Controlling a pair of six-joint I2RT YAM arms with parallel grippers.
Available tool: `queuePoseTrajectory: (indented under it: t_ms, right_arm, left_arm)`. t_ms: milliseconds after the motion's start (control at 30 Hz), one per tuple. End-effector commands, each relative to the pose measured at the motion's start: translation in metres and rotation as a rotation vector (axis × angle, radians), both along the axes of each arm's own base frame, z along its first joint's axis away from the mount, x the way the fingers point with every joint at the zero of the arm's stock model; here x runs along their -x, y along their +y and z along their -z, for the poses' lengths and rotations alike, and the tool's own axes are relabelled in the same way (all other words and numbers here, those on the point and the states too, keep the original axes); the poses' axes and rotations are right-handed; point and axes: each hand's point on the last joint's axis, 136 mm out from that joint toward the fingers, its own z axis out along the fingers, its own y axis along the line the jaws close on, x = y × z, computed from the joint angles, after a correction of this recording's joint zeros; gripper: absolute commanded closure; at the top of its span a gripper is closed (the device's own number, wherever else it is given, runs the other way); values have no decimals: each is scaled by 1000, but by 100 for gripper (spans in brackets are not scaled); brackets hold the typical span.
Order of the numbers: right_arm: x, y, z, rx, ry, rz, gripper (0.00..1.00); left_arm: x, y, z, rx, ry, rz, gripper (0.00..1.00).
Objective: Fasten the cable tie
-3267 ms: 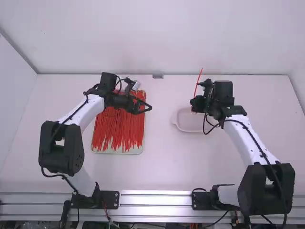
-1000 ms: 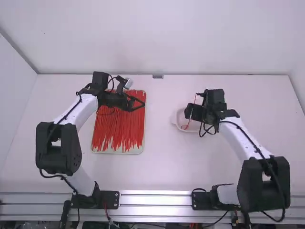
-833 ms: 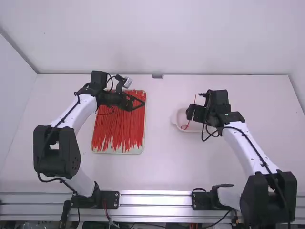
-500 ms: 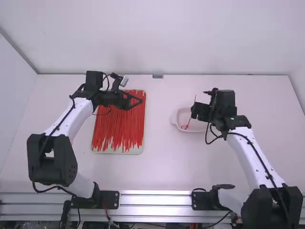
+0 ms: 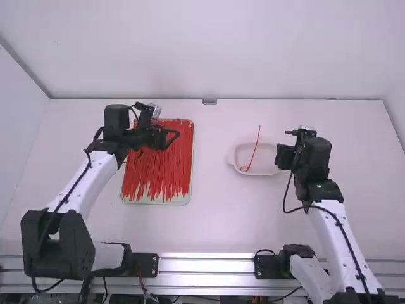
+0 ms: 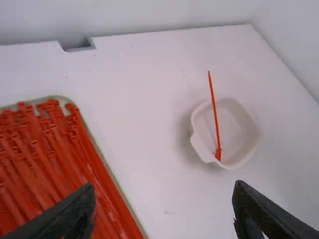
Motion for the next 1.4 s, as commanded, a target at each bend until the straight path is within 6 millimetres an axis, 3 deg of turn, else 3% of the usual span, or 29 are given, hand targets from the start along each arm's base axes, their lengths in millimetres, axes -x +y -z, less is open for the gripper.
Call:
queuePoseTrajectory:
  t_ms: [0, 133, 233, 633, 933, 1000, 1367]
  right_arm:
    - [7, -2, 0, 47, -38, -16, 37]
    - [16, -2, -5, 48, -137, -13, 46]
    - [26, -2, 3, 48, -145, -13, 52]
    - [71, -2, 62, 48, -145, -13, 80]
    - [89, -2, 101, 48, -145, -13, 97]
    - [88, -2, 96, 48, -177, -13, 100]
    - [86, -2, 60, 49, -336, -9, 100]
  left_arm:
    - [4, 11, -4, -36, -38, -67, 33]
    - [9, 24, -9, -83, -128, -144, 42]
    - [17, 32, -5, -111, -142, -190, 48]
    - [69, 79, 42, -271, -141, -434, 77]
    - [102, 112, 79, -375, -140, -595, 96]
    - [111, 112, 90, -375, -140, -595, 100]
    - [139, 112, 136, -375, -140, -595, 100]
